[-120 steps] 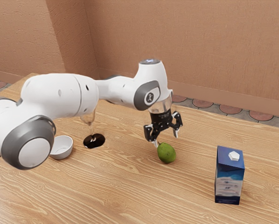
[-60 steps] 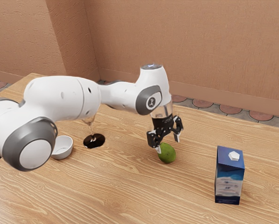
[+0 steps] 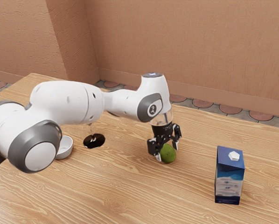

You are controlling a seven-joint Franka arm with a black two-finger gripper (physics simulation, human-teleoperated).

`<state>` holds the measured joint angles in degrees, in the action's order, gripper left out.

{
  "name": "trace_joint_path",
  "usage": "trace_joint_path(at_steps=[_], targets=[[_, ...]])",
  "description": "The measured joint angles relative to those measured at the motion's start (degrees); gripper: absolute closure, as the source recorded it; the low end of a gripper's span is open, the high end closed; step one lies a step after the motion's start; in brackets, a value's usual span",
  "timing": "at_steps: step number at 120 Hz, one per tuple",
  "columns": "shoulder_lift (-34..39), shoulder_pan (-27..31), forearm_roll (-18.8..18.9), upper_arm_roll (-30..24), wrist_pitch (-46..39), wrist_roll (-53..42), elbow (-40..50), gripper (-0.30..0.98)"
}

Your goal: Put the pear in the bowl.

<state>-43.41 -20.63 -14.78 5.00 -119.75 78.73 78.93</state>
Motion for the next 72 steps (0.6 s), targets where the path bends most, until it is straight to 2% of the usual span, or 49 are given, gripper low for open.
trace_joint_path(at_steps=[24,51,72], targets=[[-0.76,0.13,-0.01,0.07,-0.08,0.70,-0.04,0.04],[-1.03,-0.11,0.02,0.04,-0.13,1.24,-0.27,0.22],[-1.18,-0.43,0.14,0.10,-0.09,1.58,-0.50,0.29]])
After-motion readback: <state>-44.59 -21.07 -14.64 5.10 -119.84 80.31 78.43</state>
